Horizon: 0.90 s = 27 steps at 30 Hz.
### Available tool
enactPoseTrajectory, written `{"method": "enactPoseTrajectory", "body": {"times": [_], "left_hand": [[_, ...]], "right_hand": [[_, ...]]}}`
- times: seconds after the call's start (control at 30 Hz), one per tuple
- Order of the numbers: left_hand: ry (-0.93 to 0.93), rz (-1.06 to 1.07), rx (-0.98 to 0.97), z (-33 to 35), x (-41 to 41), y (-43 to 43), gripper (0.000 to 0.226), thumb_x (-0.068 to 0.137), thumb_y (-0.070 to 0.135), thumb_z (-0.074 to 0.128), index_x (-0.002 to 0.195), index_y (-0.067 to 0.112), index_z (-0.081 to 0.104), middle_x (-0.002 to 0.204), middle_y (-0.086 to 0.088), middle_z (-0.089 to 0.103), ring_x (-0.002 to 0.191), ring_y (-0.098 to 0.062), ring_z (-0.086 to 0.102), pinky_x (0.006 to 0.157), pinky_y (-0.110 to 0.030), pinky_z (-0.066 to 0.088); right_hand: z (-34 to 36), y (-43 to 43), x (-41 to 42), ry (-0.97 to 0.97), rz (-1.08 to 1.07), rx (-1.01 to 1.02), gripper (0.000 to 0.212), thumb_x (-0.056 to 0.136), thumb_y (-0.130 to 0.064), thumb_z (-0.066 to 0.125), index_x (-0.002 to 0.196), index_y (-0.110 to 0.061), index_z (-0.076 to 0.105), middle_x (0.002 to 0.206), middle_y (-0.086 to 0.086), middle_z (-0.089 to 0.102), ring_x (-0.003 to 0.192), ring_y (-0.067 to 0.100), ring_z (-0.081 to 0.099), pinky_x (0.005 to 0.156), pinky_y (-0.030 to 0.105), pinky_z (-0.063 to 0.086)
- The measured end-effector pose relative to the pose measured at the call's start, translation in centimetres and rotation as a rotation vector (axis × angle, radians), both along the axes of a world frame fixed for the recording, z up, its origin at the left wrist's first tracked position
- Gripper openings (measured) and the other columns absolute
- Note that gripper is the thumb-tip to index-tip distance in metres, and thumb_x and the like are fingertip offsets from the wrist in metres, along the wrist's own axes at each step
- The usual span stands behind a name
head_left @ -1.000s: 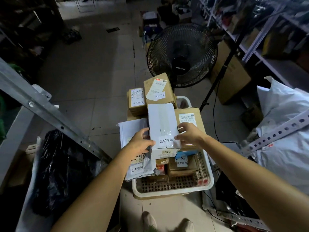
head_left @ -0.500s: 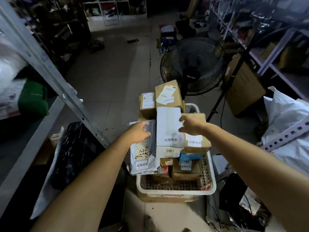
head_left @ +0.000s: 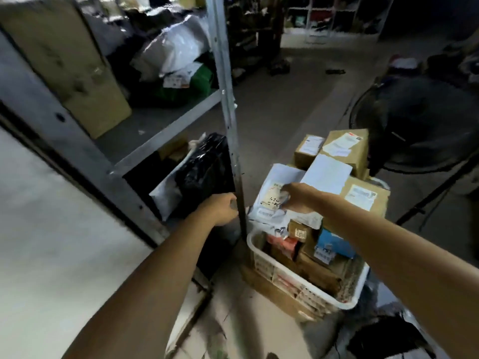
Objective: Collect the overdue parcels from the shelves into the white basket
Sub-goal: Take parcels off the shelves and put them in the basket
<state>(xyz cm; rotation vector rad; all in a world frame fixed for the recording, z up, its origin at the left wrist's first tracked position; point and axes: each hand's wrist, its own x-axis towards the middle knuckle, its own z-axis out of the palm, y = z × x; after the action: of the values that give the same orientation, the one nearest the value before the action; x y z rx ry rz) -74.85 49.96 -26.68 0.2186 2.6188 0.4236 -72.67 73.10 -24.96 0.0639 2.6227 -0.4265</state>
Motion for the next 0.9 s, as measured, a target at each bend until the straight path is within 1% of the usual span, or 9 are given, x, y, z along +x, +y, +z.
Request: {"method": "enactPoseTrajectory", "body": {"times": [0.13, 0.23, 0.3, 0.37, 0.5, 0.57, 0.7, 0.83, 0.9], "left_hand": [[-0.007, 0.103, -0.005, -0.1, 5.6, -6.3, 0.037, 0.094, 0.037, 0.058, 0.129, 0.024, 0.056, 0.122, -0.006, 0.06, 0.108, -0.029, 0.06, 0.09, -0.037, 0.051], [0.002, 0.175, -0.004, -0.4, 10.0, -11.3, 0.043, 0.085, 0.052, 0.056, 0.117, 0.023, 0.061, 0.118, -0.005, 0.065, 0.108, -0.027, 0.062, 0.091, -0.04, 0.051], [0.041, 0.28, -0.013, -0.6, 13.9, -14.9, 0.054, 0.079, 0.053, 0.056, 0.125, 0.026, 0.059, 0.123, -0.004, 0.066, 0.11, -0.026, 0.062, 0.096, -0.041, 0.051], [0.072, 0.409, -0.028, -0.5, 18.3, -18.4, 0.048, 0.086, 0.047, 0.063, 0.13, 0.028, 0.058, 0.12, -0.003, 0.068, 0.114, -0.022, 0.062, 0.1, -0.038, 0.049], [0.072, 0.61, -0.004, -0.7, 27.9, -23.8, 0.049, 0.092, 0.044, 0.065, 0.136, 0.024, 0.053, 0.111, -0.001, 0.071, 0.116, -0.017, 0.062, 0.101, -0.033, 0.047], [0.088, 0.699, 0.0, -0.6, 32.6, -25.3, 0.048, 0.092, 0.042, 0.064, 0.135, 0.025, 0.054, 0.118, -0.005, 0.069, 0.115, -0.021, 0.062, 0.098, -0.033, 0.048], [0.076, 0.927, -0.01, -1.7, 44.9, -27.7, 0.048, 0.092, 0.041, 0.063, 0.137, 0.026, 0.054, 0.132, -0.003, 0.062, 0.123, -0.024, 0.056, 0.098, -0.033, 0.047], [-0.009, 1.154, 0.022, -4.8, 57.2, -29.5, 0.051, 0.09, 0.042, 0.064, 0.138, 0.026, 0.054, 0.137, -0.004, 0.059, 0.126, -0.024, 0.054, 0.103, -0.03, 0.043], [-0.046, 1.268, 0.038, -6.2, 62.2, -29.8, 0.052, 0.091, 0.042, 0.064, 0.139, 0.024, 0.053, 0.135, -0.007, 0.059, 0.125, -0.024, 0.055, 0.101, -0.029, 0.043]], "right_hand": [[0.3, -5.8, 1.8, 0.024, 0.198, 0.012, 0.045, 0.094, -0.031, 0.059, 0.134, -0.013, 0.051, 0.13, 0.008, 0.058, 0.113, 0.028, 0.057, 0.093, 0.029, 0.043], [0.5, -10.1, 3.4, 0.039, 0.377, 0.021, 0.045, 0.093, -0.026, 0.06, 0.135, -0.012, 0.051, 0.134, 0.008, 0.055, 0.118, 0.027, 0.055, 0.097, 0.031, 0.044], [0.9, -13.5, 4.7, 0.048, 0.445, 0.024, 0.042, 0.091, -0.025, 0.061, 0.13, -0.01, 0.056, 0.129, 0.011, 0.057, 0.116, 0.03, 0.057, 0.092, 0.033, 0.046], [1.9, -17.3, 6.9, 0.057, 0.541, 0.023, 0.043, 0.092, -0.027, 0.06, 0.131, -0.01, 0.054, 0.129, 0.011, 0.055, 0.118, 0.031, 0.055, 0.086, 0.031, 0.043], [2.8, -24.1, 13.1, 0.066, 0.717, 0.05, 0.051, 0.096, -0.032, 0.059, 0.139, -0.008, 0.047, 0.14, 0.011, 0.05, 0.127, 0.031, 0.049, 0.099, 0.035, 0.041], [2.2, -27.0, 15.8, 0.085, 0.788, 0.064, 0.047, 0.095, -0.033, 0.061, 0.135, -0.01, 0.051, 0.136, 0.012, 0.054, 0.122, 0.03, 0.053, 0.098, 0.034, 0.043], [0.6, -33.8, 23.3, 0.066, 1.013, 0.047, 0.038, 0.093, -0.033, 0.061, 0.125, -0.012, 0.056, 0.121, 0.009, 0.059, 0.104, 0.025, 0.058, 0.082, 0.031, 0.045], [-2.0, -40.2, 31.7, 0.023, 1.208, 0.059, 0.057, 0.092, -0.04, 0.062, 0.142, -0.018, 0.045, 0.142, 0.009, 0.05, 0.129, 0.03, 0.049, 0.103, 0.034, 0.04], [-3.0, -42.8, 35.3, -0.013, 1.29, 0.063, 0.056, 0.092, -0.039, 0.061, 0.142, -0.019, 0.046, 0.144, 0.007, 0.05, 0.131, 0.029, 0.047, 0.105, 0.033, 0.039]]}}
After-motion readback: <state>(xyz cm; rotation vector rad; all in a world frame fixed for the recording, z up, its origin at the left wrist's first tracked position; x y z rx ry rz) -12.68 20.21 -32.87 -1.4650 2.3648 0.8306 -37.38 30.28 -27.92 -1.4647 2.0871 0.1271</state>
